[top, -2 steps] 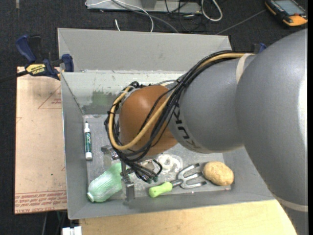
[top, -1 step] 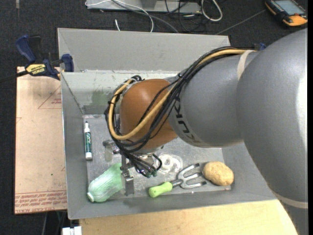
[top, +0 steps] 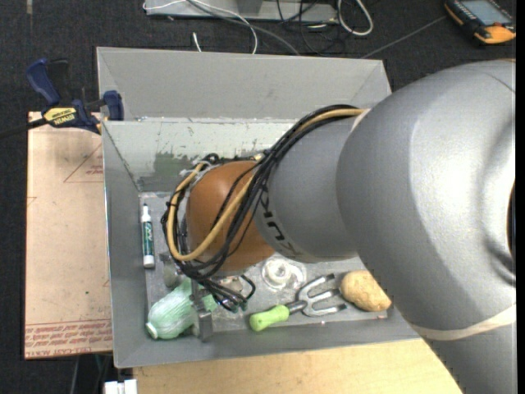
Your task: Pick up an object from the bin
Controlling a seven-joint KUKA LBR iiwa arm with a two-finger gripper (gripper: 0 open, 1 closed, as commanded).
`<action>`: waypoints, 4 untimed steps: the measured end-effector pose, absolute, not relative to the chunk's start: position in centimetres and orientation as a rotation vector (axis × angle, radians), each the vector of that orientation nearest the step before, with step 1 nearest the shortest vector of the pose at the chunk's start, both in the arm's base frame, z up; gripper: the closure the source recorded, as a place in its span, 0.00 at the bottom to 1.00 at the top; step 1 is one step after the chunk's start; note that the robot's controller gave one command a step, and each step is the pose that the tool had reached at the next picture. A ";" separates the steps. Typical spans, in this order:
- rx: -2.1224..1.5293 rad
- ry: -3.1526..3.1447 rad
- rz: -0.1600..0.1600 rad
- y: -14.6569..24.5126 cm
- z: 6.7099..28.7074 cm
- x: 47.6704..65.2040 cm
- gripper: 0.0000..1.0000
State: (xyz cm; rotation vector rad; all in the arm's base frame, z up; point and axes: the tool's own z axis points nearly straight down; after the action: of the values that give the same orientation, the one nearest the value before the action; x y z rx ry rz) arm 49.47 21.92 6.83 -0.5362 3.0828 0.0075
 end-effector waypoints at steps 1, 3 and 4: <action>-0.815 3.023 0.014 22.5 7.0 48.8 1.00; -0.815 3.027 0.013 22.4 9.1 48.7 1.00; -0.813 3.022 0.014 22.5 10.9 48.9 1.00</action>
Offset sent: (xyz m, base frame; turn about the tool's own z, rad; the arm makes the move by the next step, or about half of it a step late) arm 0.0000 0.0000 0.0000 0.0000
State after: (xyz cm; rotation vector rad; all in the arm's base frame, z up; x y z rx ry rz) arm 48.87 22.45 10.92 -0.8132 3.0221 0.0136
